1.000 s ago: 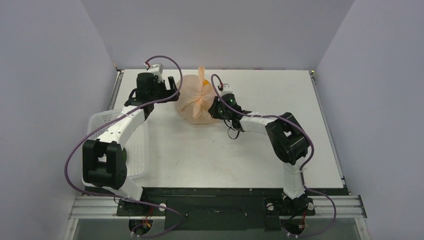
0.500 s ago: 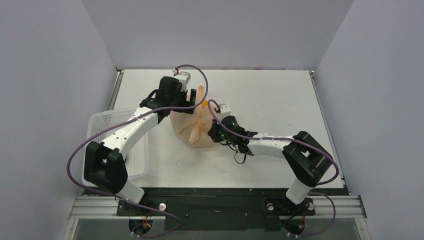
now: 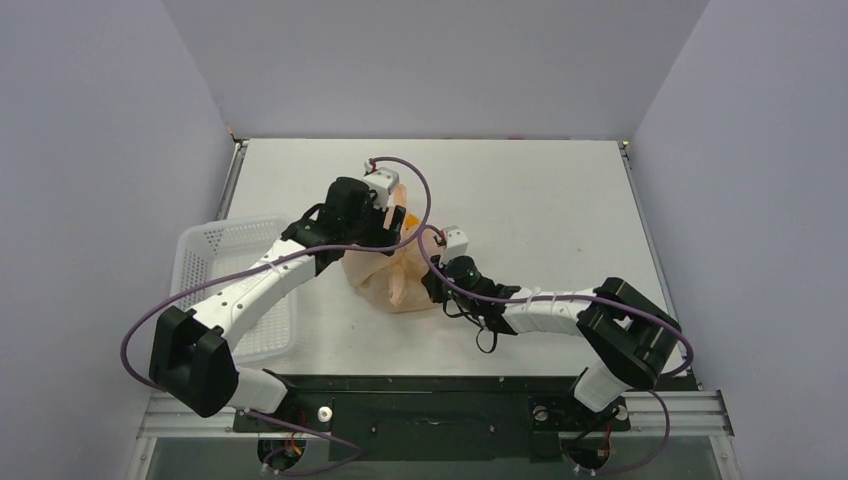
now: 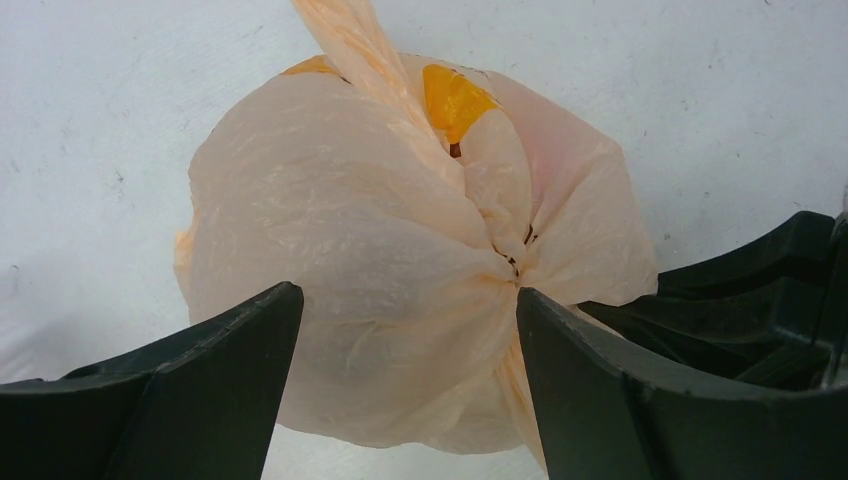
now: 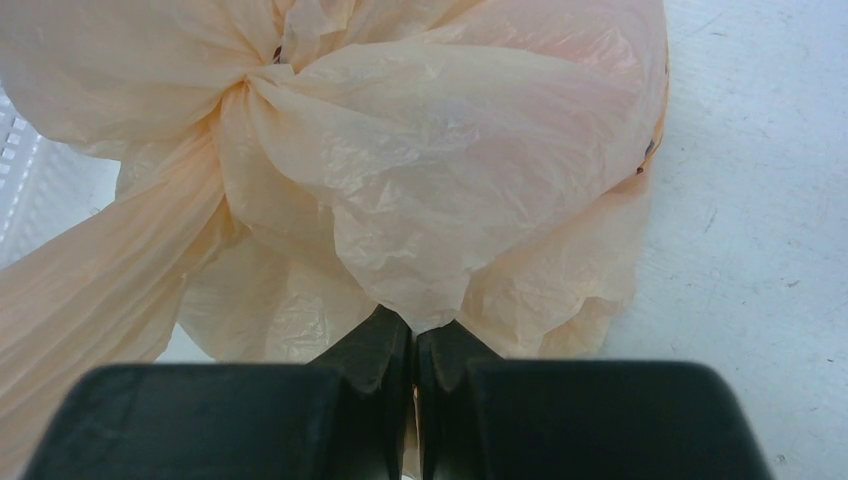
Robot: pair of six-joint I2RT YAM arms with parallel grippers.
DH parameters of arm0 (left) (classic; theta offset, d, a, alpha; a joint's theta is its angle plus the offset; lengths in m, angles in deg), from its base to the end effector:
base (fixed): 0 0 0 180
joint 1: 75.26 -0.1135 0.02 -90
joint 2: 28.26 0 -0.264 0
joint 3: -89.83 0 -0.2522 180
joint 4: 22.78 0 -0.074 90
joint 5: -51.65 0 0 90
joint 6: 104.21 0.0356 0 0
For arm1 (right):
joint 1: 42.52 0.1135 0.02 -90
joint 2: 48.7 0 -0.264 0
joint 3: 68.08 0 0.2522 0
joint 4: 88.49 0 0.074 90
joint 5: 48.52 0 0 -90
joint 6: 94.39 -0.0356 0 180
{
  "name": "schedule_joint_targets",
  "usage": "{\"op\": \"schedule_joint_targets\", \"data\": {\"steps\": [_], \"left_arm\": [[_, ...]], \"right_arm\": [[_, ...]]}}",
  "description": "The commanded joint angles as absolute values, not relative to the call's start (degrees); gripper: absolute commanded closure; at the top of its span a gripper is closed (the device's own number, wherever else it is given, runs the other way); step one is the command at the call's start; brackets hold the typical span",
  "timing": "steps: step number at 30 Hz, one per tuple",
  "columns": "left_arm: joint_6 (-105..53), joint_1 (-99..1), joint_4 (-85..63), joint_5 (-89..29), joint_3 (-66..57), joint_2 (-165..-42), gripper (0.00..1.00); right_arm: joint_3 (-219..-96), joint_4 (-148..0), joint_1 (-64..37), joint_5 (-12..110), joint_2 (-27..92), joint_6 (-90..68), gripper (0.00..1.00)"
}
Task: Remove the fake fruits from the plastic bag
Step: Untie the plastic bag at the center of the board.
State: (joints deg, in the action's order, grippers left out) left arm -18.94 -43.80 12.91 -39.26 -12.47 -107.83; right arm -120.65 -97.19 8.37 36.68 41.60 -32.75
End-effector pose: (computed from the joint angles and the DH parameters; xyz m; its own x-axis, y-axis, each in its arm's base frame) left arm 0.2657 -0.1619 0.2981 -0.5604 0.2462 -0.7908 0.4665 0.8828 -0.0557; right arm 0.2020 0.2438 0.1700 -0.6147 -0.0058 -0.7887 -0.4944 0.7820 0.3796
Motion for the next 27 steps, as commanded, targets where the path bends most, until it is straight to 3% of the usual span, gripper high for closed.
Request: {"op": "schedule_joint_targets", "data": {"steps": [1,12,14,17,18,20,27], "left_arm": [[-17.55,-43.01,11.92,-41.02,-10.1,-110.28,0.25],[-19.66,-41.48,16.43,-41.85,-4.85,-120.02,0.41],[-19.47,-41.41,17.28,-42.05,-4.24,-120.8,0.5],[-19.09,-41.38,17.82,-41.42,-3.85,-120.68,0.73],[-19.07,-41.36,17.8,-41.12,-3.86,-120.57,0.85],[-19.11,-41.34,17.56,-39.98,-4.12,-120.1,0.98],[-19.5,-41.28,15.47,-35.52,-5.89,-117.49,1.0]], "right_arm": [[-119.32,-102.58,9.25,32.88,39.56,-36.09,1.0],[-118.98,-103.01,11.35,29.94,39.44,-37.66,1.0],[-118.9,-102.92,11.35,29.72,39.25,-37.88,1.0],[-118.69,-102.87,11.43,28.97,39.11,-38.52,1.0],[-118.73,-102.66,11.44,28.71,39.1,-38.85,1.0],[-118.83,-101.65,11.48,28.41,38.91,-39.39,1.0],[-120.59,-93.13,11.52,30.69,36.79,-40.63,0.99]]}}
